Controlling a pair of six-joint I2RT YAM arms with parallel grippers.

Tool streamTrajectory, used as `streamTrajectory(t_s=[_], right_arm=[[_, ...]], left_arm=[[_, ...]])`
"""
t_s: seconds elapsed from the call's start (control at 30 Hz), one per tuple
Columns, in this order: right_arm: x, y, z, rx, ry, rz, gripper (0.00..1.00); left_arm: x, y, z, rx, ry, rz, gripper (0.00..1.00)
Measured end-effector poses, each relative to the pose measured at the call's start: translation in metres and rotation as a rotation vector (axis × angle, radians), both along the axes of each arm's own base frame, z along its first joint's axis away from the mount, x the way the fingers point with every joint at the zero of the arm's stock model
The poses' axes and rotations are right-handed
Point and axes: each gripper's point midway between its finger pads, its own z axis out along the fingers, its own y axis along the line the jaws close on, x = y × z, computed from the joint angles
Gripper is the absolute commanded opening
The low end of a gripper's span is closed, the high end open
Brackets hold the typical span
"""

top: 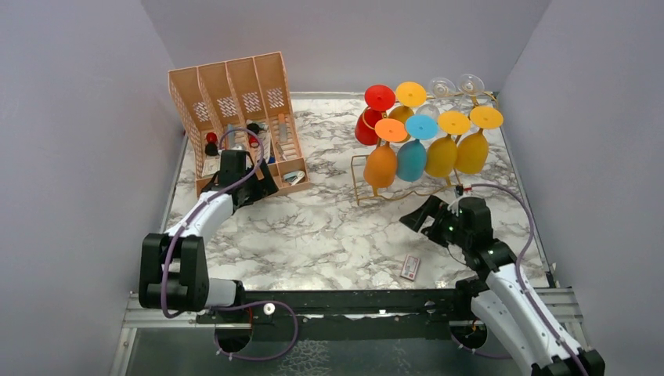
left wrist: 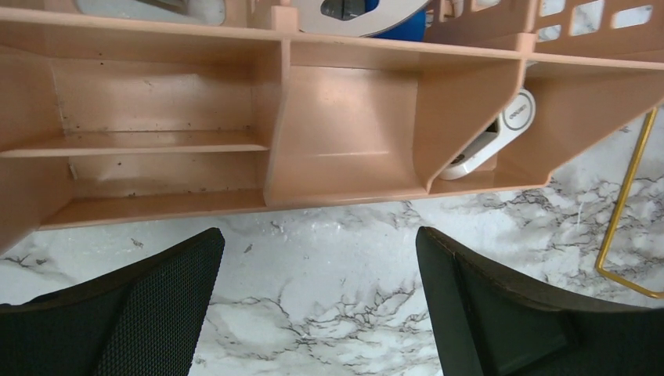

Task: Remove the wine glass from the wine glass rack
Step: Adjust the distractor at the center of the board, then move the wine rack to the center of the board.

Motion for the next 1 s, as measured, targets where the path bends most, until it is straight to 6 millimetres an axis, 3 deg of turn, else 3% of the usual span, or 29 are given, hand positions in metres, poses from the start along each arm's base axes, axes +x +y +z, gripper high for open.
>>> streamTrajectory(t_s=[0.17,0.53,0.77,1.0], right_arm=[[0.033,0.008,-0.02,0.024,-0.019,-0.021,0.91],[0.078,0.02,-0.057,0.062,-0.026,-0.051,0.83],[0.11,0.028,-0.057,0.088,-0.082,-0.059,0.82],[0.134,0.034,-0.057,0.097,-0.12,-0.054,0.79]], left_arm=[[0.002,0.013,-0.018,0.02,0.053,0.04,0.99],[0.031,0.073,-0.019,0.035,0.079,0.192,0.97],[0.038,0.066,-0.015,-0.001,0.07,0.153,0.97],[0.02,0.052,0.005,-0.058,0.005,0.116,0.98]])
